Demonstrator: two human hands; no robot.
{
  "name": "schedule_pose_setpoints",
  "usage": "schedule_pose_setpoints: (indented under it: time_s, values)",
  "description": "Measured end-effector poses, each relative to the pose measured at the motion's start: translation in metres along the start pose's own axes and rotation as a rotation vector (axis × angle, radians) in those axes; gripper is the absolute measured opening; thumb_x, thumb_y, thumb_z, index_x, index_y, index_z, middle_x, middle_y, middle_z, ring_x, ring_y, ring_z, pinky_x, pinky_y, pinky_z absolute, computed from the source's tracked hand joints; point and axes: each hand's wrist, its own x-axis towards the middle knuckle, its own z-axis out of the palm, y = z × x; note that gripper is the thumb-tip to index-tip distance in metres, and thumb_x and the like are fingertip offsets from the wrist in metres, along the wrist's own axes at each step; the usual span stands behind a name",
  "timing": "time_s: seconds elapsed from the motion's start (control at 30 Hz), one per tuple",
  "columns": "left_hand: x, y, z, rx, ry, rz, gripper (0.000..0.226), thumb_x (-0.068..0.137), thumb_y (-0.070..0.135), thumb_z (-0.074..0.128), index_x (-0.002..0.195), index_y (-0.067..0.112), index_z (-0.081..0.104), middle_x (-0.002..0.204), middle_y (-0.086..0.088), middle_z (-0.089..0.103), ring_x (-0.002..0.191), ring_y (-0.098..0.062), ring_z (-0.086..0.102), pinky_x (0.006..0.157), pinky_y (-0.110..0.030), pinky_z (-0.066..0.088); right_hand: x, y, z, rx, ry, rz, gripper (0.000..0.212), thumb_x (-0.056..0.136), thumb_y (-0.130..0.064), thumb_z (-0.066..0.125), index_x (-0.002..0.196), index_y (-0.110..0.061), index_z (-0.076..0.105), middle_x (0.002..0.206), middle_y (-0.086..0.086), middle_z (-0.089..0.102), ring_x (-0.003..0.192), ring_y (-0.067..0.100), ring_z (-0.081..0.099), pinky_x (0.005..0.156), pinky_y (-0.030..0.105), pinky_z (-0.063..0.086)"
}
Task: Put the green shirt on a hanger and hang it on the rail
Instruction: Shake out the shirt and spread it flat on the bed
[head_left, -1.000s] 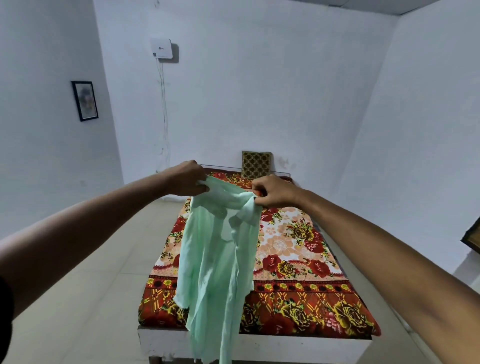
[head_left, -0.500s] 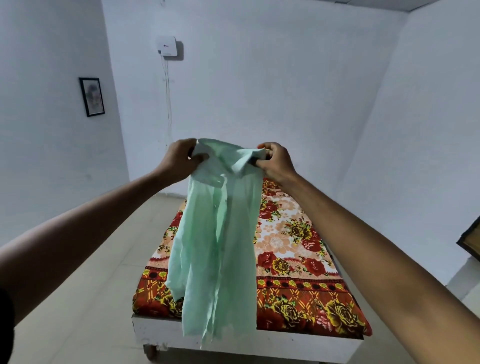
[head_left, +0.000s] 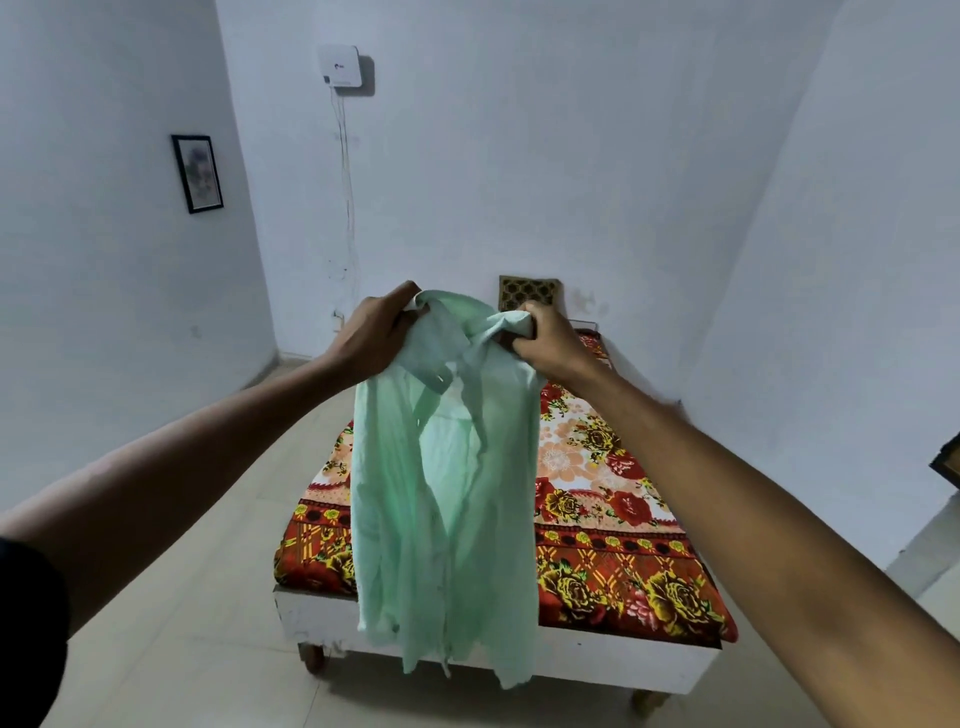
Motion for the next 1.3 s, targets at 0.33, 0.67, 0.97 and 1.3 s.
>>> schedule_pose_setpoints:
  time_s: [0.33,0.67,0.97,1.3]
  values:
    - [0.015,-0.047,0.040,-0.100,0.013,-0.077,0.023,0.102,0.027,0.060,0.084,0.014,0.054,0.058,0.006,0.046,0.054,-0.002,0.048,0.053,-0.023,0.036,0.035,0.027,0.025,0.025,0.092,0.014,0.031,0.073,-0.023,0.090,0.066,-0.027,0.060,0.069,-0.010,0.063,0.060,-0.001,0.052,0.052,0.015,0.039]
    - [0.074,-0.210,0.154,-0.170,-0.249,-0.271,0.015,0.094,0.014,0.070,0.084,0.003,0.067,0.074,-0.003,0.056,0.068,-0.015,0.051,0.054,-0.025,0.040,0.158,0.143,0.120,0.021,0.019,0.308,0.029,0.082,-0.022,0.082,0.106,-0.008,0.071,0.101,0.006,0.073,0.091,0.022,0.067,0.071,0.033,0.052]
    - [0.148,-0.354,0.263,-0.249,-0.354,-0.459,0.018,0.098,0.020,0.063,0.087,0.006,0.065,0.080,-0.005,0.060,0.072,-0.020,0.053,0.064,-0.036,0.044,0.298,0.261,0.189,0.109,-0.034,0.597,0.015,0.085,-0.008,0.069,0.097,-0.017,0.072,0.105,0.011,0.074,0.098,0.029,0.070,0.084,0.045,0.058]
    - [0.222,-0.466,0.401,-0.295,-0.356,-0.570,0.019,0.099,0.017,0.062,0.103,0.001,0.072,0.090,-0.008,0.067,0.079,-0.018,0.058,0.061,-0.027,0.045,0.423,0.401,0.266,0.268,0.179,0.715,0.021,0.084,-0.003,0.067,0.094,-0.019,0.075,0.096,0.003,0.077,0.094,0.028,0.073,0.081,0.046,0.061]
